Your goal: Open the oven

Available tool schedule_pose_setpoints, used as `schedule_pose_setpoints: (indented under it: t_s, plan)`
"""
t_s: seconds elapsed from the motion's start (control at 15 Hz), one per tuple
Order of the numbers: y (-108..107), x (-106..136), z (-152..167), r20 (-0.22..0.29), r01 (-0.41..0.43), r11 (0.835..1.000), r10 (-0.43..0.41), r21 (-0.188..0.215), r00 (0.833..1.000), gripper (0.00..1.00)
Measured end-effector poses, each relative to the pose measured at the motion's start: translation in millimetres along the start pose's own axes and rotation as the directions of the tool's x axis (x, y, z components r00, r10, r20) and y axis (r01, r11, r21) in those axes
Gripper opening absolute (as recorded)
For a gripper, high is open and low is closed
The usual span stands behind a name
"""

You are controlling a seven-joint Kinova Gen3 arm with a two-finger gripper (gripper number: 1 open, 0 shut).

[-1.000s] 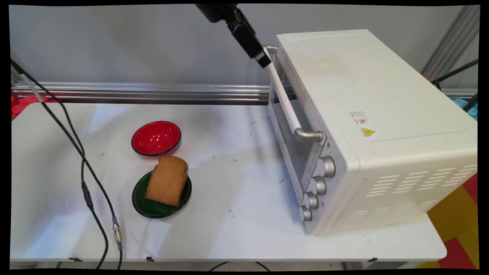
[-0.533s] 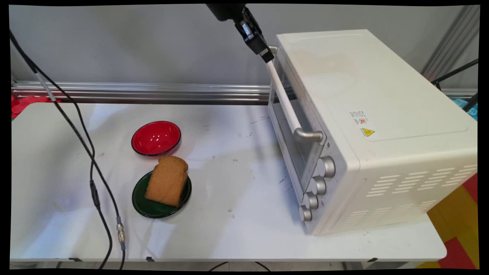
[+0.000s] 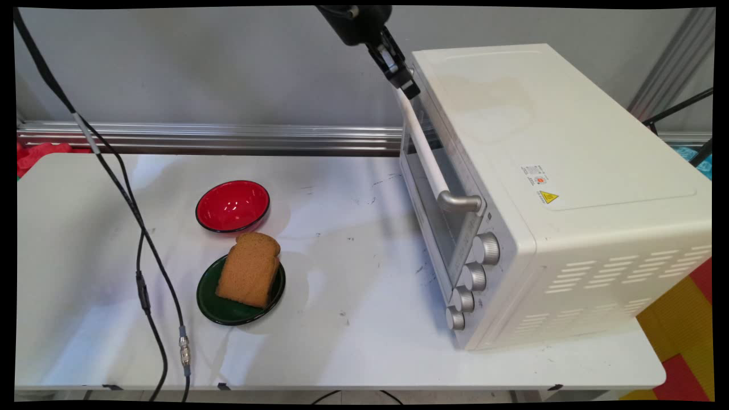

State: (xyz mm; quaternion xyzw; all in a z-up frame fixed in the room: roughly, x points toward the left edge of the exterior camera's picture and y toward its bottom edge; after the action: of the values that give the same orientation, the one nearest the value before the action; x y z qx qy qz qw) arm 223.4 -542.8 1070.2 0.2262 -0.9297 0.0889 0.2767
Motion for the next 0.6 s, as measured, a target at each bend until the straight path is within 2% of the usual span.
schedule_pose_setpoints:
  t_s: [0.6]
  plan:
    - [1.4,-1.1,36.5,-0.015,0.023,0.999,-0.024,-0.025,1.000,0.00]
